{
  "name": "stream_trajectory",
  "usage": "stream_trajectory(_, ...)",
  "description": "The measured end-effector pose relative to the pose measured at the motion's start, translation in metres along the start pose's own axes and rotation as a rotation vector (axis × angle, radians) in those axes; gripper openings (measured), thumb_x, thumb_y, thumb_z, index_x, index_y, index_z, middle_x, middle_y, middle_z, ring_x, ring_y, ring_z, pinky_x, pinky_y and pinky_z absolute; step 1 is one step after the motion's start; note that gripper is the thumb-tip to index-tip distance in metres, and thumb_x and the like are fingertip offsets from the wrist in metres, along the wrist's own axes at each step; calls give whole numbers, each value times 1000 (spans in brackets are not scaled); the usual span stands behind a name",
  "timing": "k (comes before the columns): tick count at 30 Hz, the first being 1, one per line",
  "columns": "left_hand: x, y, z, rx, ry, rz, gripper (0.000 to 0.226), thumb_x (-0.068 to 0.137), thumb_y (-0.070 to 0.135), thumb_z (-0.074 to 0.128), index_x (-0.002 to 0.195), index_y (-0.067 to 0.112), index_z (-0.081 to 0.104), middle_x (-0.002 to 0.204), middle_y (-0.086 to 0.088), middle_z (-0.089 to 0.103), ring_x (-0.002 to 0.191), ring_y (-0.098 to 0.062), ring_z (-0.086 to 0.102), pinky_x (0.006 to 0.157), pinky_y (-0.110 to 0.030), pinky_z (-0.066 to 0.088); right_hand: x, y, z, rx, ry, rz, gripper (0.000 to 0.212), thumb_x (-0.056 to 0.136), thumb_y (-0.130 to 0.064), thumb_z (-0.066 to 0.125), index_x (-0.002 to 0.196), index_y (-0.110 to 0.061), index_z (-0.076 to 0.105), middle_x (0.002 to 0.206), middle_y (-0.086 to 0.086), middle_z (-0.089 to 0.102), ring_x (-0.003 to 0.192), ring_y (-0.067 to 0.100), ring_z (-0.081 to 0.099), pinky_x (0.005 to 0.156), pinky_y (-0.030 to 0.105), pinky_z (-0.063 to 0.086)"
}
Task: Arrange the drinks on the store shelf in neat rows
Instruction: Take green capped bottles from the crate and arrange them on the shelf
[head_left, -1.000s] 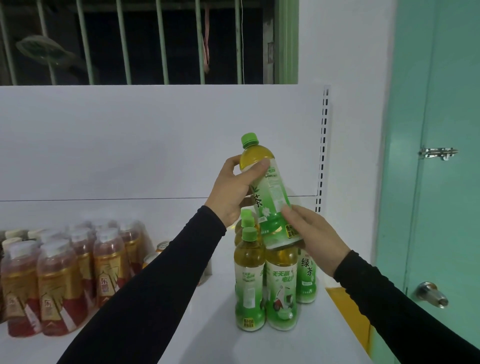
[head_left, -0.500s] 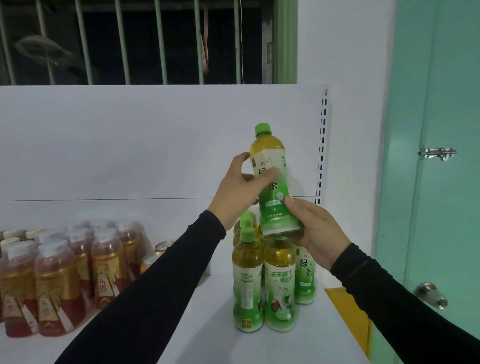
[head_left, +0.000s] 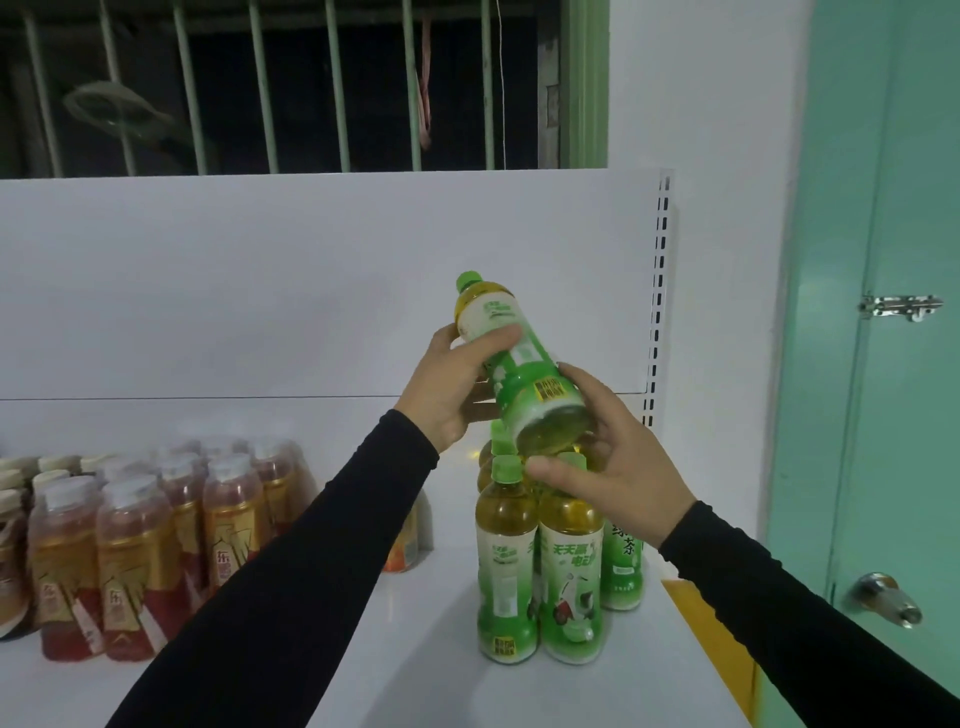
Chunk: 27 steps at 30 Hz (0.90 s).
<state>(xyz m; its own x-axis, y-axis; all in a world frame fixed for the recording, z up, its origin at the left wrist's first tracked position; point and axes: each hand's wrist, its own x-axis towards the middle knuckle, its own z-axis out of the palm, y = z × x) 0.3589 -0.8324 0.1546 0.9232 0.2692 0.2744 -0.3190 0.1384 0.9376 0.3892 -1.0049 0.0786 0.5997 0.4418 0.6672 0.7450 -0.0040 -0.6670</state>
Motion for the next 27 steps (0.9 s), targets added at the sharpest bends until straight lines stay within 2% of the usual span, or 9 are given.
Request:
stream_trajectory(2,-4,6,-2,-87,-35,-80,28,91,24,71,112,9,61,83,-11,72,64,-22,72,56,-32,59,3,0,4,-106,6,-48,92,62,-57,81,139,-55,31,131,-19,55,118,4,57,99,29,50)
stream_trajectory(4,-7,7,-3,-129,-49,-150,29,90,25,71,111,8,62,75,-13,72,61,-23,71,53,-32,59,7,-2,7,-211,38,-68,96,66,-54,82,144,-51,27,132,-12,51,120,3,53,102,33,49)
stream_trajectory(7,-7,6,-7,-175,-27,-197,33,89,27,73,112,8,61,71,-11,71,58,-23,70,49,-32,59,14,-9,10,-279,89,-107,90,73,-47,82,147,-43,30,127,-9,50,116,-3,49,101,22,45)
stream_trajectory(10,-3,4,-13,-190,9,-218,38,84,33,78,108,6,64,94,-10,65,60,-22,70,48,-32,58,20,-15,12,-282,94,-145,89,73,-51,79,147,-37,33,126,-8,52,116,-1,50,100,22,45)
stream_trajectory(12,1,2,-16,-188,16,-235,49,81,37,80,117,6,66,105,-12,60,65,-24,70,47,-30,56,23,-17,13,-279,83,-155,88,72,-57,77,146,-39,33,124,-8,53,115,2,52,100,27,47)
stream_trajectory(14,3,1,-19,-181,9,-241,64,80,40,81,130,5,64,111,-13,61,75,-26,70,47,-31,56,24,-18,14,-270,82,-155,89,70,-64,73,146,-40,33,124,-8,53,115,2,52,101,29,48)
stream_trajectory(17,3,1,-20,-182,-1,-227,69,79,41,81,135,6,61,115,-14,60,83,-28,68,48,-31,57,24,-19,15,-266,79,-147,90,68,-70,69,145,-42,32,123,-9,52,114,2,53,101,29,48)
stream_trajectory(23,2,1,-20,-179,16,-218,63,80,37,81,131,6,63,110,-14,62,71,-27,70,52,-34,59,22,-17,16,-279,54,-134,90,67,-68,72,143,-45,32,126,-11,51,114,0,53,97,29,51)
stream_trajectory(27,-6,2,-14,-144,-52,-165,36,90,25,71,119,6,61,90,-17,72,70,-28,73,59,-39,62,15,-20,10,-69,8,33,93,64,-77,64,145,-46,30,122,-12,55,103,7,65,82,28,57)
